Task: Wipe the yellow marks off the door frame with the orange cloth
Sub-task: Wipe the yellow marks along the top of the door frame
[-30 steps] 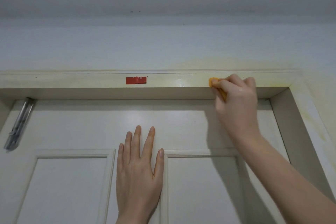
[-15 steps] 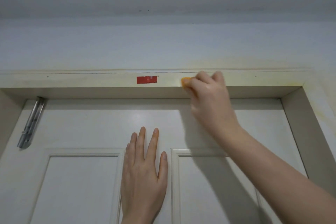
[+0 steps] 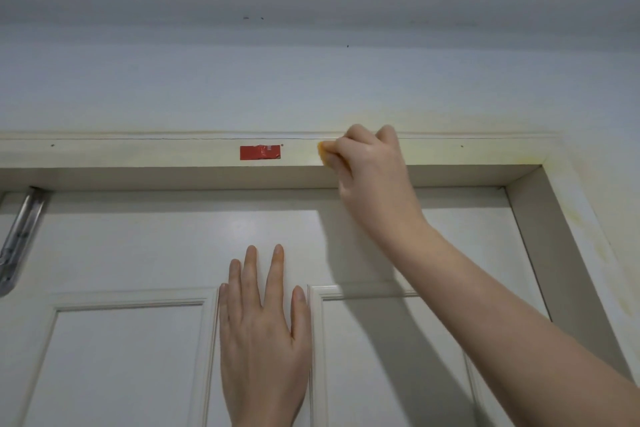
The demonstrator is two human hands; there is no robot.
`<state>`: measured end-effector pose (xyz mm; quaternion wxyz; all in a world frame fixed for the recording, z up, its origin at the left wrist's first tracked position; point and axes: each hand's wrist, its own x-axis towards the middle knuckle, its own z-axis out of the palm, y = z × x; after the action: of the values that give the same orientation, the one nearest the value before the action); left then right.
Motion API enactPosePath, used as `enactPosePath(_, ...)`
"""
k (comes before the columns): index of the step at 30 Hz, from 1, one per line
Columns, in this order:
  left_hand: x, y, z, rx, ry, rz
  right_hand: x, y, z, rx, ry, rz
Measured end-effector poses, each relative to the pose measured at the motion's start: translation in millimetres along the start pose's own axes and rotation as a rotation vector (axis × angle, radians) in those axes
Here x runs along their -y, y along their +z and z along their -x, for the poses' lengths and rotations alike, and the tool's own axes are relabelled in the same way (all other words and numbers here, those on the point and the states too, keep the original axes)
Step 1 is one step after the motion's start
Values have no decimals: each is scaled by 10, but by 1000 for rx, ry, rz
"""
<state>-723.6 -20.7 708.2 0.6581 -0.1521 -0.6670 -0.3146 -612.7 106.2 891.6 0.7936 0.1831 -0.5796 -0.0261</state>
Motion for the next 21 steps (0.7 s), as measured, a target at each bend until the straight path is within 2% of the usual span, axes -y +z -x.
enactPosePath(6,-17,0,12,-5,-3,-15,-544,-418,207,-85,142,34)
enactPosePath(9,-103,24,39,-20,-35,-23,-519,-421,250,-77,100,6)
enactPosePath(12,-343,72,65,-50,-149,42,-603,-433,135,-19,43,-6)
enactPosePath(14,-551,119,77,-55,-194,87,-754,-542,153,-25,75,19)
enactPosePath(19,-857,231,161,-3,-92,34,-1267,-987,450,-84,312,65)
enactPosePath(21,-906,266,184,-15,-86,10,-1313,-994,447,-83,310,65)
